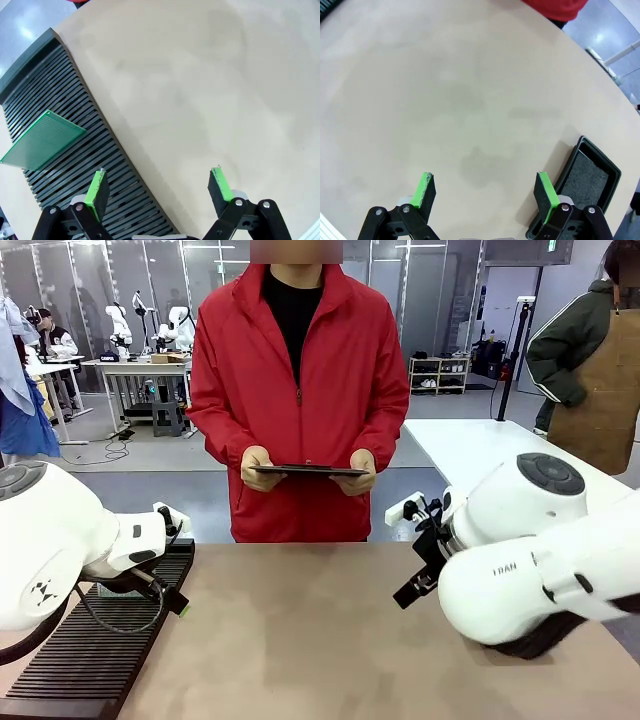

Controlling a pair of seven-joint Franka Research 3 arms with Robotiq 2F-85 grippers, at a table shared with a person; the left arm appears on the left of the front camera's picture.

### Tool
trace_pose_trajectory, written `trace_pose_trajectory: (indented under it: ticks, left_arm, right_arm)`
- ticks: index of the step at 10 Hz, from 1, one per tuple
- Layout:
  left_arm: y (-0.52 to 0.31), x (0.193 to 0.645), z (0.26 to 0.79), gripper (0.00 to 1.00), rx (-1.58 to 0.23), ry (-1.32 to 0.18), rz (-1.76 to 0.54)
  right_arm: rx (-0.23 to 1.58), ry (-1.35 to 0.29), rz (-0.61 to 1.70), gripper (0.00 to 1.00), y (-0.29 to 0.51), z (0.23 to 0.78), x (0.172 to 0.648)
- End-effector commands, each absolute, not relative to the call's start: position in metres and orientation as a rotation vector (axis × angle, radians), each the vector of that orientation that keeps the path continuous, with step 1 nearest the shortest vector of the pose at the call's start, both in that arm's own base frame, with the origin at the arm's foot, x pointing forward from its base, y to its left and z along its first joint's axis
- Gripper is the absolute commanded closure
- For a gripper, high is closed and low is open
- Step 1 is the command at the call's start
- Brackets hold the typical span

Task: Inspect the PCB.
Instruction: Pick up the Blank PCB and present it to the human.

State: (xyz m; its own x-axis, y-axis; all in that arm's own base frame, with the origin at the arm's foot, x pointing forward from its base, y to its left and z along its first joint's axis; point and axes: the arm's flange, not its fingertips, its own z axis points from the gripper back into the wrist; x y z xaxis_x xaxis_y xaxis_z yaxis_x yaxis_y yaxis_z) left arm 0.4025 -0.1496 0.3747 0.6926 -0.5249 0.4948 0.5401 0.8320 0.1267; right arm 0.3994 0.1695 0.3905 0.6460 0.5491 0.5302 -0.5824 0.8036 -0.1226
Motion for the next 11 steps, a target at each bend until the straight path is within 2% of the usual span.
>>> trace_pose_trajectory:
  ticks: [1, 5, 7, 9, 11]
  left_arm:
    - [-0.141, 0.407, 0.402, 0.00, -0.121, -0.481, -0.565]
    - [-0.097, 0.403, 0.440, 0.00, -0.649, -0.423, -0.495]
    - [-0.057, 0.392, 0.451, 0.00, -0.921, -0.372, -0.397]
    - [0.000, 0.377, 0.445, 0.00, -1.081, -0.314, -0.271]
    - [0.064, 0.353, 0.436, 0.00, -1.236, -0.353, -0.218]
  right_arm:
    - [0.208, -0.542, 0.651, 0.00, 0.151, 0.430, 0.406]
    - [0.560, -0.408, 0.641, 0.00, 0.113, 0.472, 0.397]
    - [0.809, -0.327, 0.634, 0.00, 0.078, 0.484, 0.380]
    - [0.992, -0.275, 0.547, 0.00, 0.021, 0.481, 0.366]
    - [1.147, -0.236, 0.380, 0.00, -0.033, 0.468, 0.346]
